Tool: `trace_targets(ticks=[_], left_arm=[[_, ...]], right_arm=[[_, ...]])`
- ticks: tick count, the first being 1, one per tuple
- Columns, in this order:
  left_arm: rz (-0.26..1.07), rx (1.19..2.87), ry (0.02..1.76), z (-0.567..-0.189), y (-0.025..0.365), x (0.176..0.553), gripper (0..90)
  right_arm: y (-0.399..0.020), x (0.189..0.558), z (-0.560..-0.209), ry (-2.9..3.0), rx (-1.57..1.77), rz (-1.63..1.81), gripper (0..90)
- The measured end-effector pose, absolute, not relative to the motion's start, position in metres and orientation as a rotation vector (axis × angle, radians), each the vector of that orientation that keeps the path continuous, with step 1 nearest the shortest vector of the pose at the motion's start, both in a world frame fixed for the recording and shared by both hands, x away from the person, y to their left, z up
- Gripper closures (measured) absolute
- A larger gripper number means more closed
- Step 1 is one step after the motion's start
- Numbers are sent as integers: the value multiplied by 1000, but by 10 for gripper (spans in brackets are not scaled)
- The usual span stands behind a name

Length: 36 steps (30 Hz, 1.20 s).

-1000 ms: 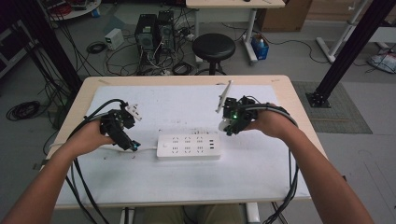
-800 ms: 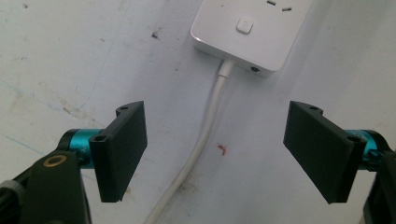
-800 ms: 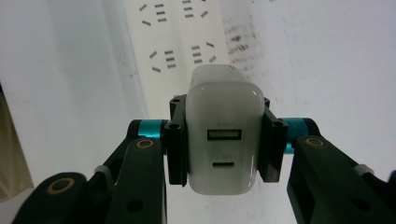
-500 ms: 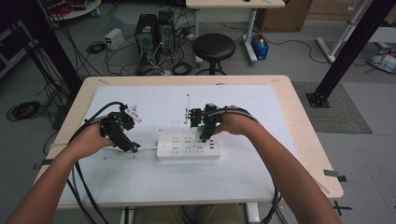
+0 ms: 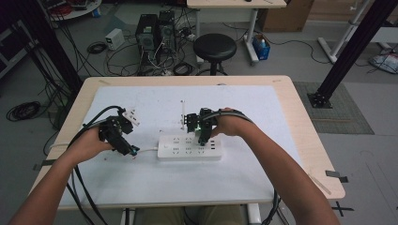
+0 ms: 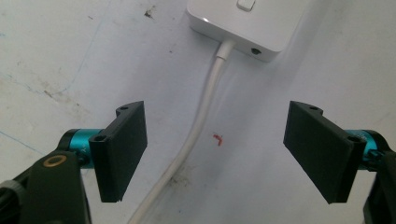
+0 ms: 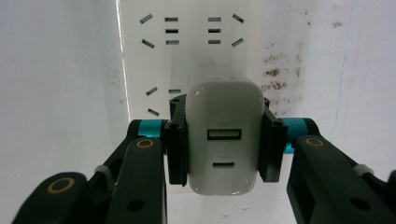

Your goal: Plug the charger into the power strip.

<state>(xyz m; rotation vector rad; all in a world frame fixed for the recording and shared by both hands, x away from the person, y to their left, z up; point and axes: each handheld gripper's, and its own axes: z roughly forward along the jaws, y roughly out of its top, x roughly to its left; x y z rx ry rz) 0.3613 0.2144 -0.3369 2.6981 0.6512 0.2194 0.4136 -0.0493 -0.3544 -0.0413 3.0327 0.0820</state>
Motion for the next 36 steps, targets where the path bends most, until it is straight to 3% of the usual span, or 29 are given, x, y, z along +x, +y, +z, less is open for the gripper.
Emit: trace_targets(ticks=[4,13,36], left_arm=[[217,2698,644,-337,213,361,216],[207,2676,657,-339,211,360,216],[190,2681,654,-340,213,365,216]], right_arm=[[-50,412,-355,3013,-157,86,620],[-44,410,-357,3013,64,42,623],[-31,423,-365,3083,24,-84,627]])
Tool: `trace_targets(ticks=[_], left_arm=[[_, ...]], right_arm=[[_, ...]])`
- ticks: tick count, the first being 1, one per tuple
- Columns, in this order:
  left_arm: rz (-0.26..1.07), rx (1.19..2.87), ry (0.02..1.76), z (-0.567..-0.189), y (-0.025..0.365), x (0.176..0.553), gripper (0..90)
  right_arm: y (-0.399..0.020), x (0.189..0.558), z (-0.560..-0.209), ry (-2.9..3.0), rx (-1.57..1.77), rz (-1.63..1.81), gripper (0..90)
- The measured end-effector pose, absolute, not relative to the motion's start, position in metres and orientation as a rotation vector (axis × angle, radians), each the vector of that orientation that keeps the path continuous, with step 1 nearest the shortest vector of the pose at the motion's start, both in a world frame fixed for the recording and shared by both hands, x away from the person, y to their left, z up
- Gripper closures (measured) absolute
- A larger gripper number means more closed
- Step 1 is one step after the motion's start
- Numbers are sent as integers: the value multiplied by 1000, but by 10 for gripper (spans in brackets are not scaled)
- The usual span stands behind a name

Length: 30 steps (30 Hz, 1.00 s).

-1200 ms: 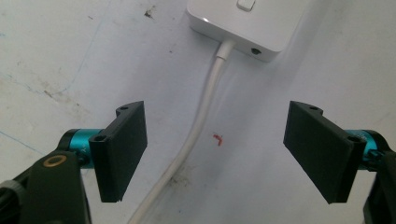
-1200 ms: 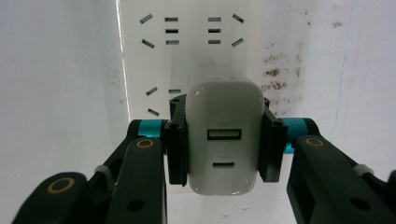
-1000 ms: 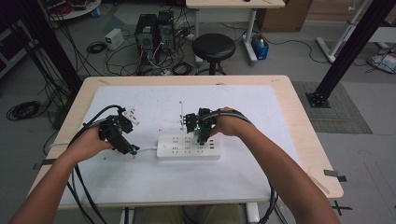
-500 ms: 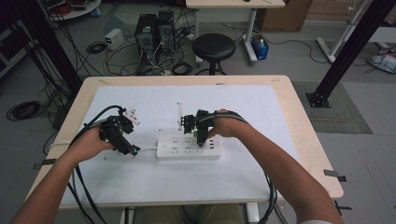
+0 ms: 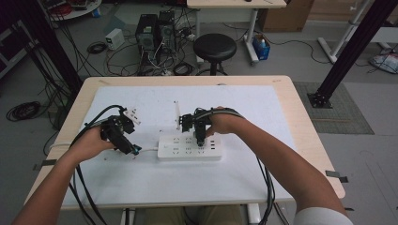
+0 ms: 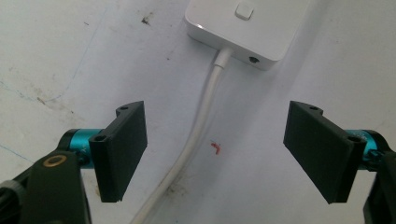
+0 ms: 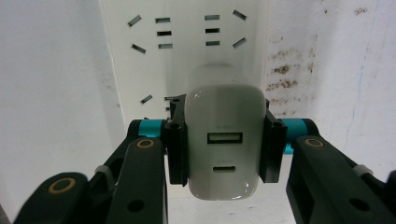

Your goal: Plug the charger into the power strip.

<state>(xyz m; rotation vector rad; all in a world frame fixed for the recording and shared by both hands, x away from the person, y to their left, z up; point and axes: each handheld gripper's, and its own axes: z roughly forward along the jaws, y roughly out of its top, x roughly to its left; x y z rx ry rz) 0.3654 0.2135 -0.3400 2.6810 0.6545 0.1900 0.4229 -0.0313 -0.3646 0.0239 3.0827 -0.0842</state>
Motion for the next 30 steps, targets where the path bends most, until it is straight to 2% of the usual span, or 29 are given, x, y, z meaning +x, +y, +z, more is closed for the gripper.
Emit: trace_targets(ticks=[5,21,22,23,24,26,27,28,30], left_arm=[[188,2674,663,-341,215,364,216],[182,2647,685,-344,222,365,216],[181,2630,701,-344,222,364,216],[182,2634,689,-342,223,365,216],[186,2627,691,-342,224,364,216],[195,2622,695,-341,225,364,216],[199,2617,701,-341,226,364,216],[198,2608,710,-341,226,364,216],[205,2606,711,-340,227,365,216]], right_arm=[[-30,411,-367,3015,26,-97,627],[-50,421,-370,3076,84,147,612],[-53,422,-371,3081,103,180,568],[-56,424,-373,3090,155,187,411],[-61,426,-374,3086,236,196,315],[-72,429,-373,3091,376,280,180],[-78,428,-370,3065,430,335,163],[-83,428,-366,3021,437,383,92],[-90,426,-355,2936,479,495,89]])
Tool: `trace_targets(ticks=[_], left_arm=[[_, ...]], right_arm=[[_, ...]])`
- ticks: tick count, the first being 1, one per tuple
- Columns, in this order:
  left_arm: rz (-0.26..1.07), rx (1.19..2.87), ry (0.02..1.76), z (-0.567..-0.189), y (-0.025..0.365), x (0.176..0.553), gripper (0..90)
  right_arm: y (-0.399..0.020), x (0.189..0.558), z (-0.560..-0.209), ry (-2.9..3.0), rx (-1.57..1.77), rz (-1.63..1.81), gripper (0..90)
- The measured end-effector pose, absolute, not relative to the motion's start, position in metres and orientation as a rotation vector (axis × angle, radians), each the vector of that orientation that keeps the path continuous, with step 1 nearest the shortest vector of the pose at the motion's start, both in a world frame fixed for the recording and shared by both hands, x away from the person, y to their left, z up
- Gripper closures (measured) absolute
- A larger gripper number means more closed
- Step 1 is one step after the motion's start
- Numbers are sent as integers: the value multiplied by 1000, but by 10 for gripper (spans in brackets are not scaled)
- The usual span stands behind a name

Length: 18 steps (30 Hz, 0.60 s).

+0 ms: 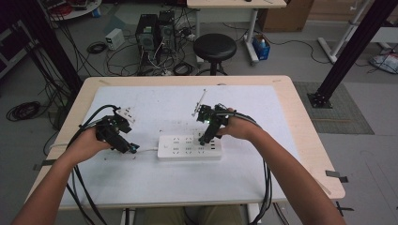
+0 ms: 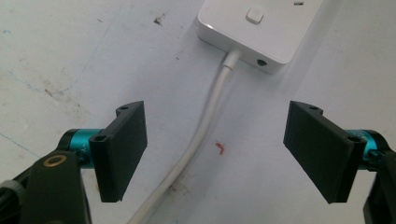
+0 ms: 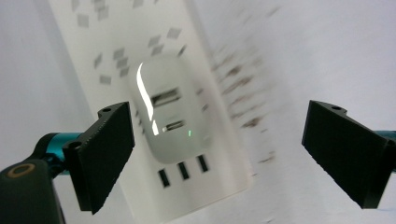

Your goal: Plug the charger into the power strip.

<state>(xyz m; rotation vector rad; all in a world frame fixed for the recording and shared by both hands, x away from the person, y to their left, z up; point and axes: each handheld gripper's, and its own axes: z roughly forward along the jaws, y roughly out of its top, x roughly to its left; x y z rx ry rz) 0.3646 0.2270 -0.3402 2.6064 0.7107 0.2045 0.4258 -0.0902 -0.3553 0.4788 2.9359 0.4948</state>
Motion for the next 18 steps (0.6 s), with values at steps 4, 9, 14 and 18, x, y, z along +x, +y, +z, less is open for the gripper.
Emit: trace_targets(ticks=[4,9,14,18], left_arm=[[205,2605,705,-340,226,362,216],[203,2612,703,-340,226,360,216],[205,2616,692,-339,224,358,216],[205,2621,679,-338,223,358,216]], right_arm=[[-104,427,-332,2933,539,675,88],[-114,422,-318,3052,404,609,88],[-118,418,-317,2851,497,423,88],[-126,417,-310,2763,556,440,88]])
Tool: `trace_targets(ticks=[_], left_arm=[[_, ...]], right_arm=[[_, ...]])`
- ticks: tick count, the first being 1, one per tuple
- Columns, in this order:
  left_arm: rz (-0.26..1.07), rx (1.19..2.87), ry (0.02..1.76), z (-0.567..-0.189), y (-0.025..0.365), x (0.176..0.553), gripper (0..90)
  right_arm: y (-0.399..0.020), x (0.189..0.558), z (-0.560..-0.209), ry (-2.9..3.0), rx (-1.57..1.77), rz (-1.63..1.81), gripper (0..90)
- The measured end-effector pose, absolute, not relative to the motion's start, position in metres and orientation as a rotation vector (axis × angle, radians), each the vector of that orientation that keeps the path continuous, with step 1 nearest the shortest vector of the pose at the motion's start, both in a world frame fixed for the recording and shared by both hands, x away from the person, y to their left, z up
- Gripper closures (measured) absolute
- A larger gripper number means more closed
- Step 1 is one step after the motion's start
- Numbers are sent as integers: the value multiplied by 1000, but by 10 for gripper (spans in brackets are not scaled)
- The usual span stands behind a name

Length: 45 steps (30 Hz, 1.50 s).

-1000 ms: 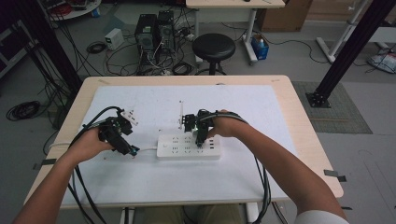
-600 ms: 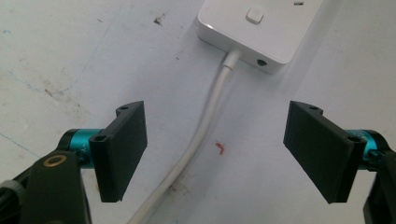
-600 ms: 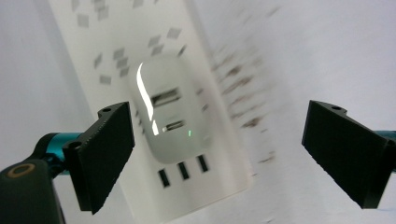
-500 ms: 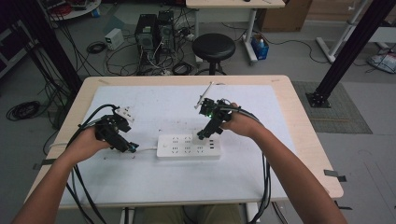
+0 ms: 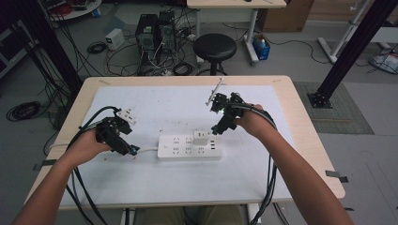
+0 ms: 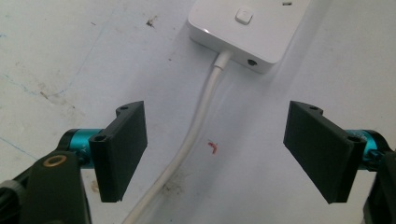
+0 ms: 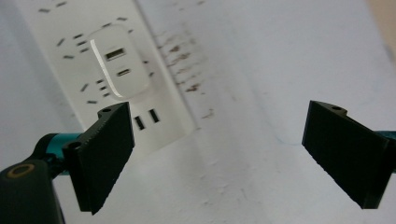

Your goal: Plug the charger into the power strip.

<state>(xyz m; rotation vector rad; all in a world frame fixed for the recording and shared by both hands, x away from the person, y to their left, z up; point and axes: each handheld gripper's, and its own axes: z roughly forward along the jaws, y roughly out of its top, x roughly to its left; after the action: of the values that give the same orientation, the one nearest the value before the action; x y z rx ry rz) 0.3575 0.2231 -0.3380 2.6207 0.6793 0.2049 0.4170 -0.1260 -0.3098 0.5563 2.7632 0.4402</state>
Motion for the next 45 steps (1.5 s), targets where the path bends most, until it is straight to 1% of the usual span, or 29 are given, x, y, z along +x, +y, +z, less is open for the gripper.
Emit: trace_targets(ticks=[5,7,8,14,22,26,35,45], left_arm=[[219,2603,681,-334,222,356,216],[227,2614,675,-332,222,356,216],[242,2605,662,-326,221,355,216],[268,2611,630,-316,217,351,216],[282,2616,617,-312,211,349,216],[298,2609,643,-312,209,354,216],[307,2602,671,-314,208,357,216],[305,2615,662,-315,207,355,216]], right_arm=[[-148,410,-293,2768,635,543,88],[-152,409,-291,2771,662,542,88],[-168,404,-286,2764,735,500,88],[-200,387,-274,2723,830,471,88],[-237,366,-264,2686,931,424,88],[-253,361,-264,2684,971,416,88],[-266,357,-275,2684,1050,423,88],[-268,356,-282,2693,1048,441,88]])
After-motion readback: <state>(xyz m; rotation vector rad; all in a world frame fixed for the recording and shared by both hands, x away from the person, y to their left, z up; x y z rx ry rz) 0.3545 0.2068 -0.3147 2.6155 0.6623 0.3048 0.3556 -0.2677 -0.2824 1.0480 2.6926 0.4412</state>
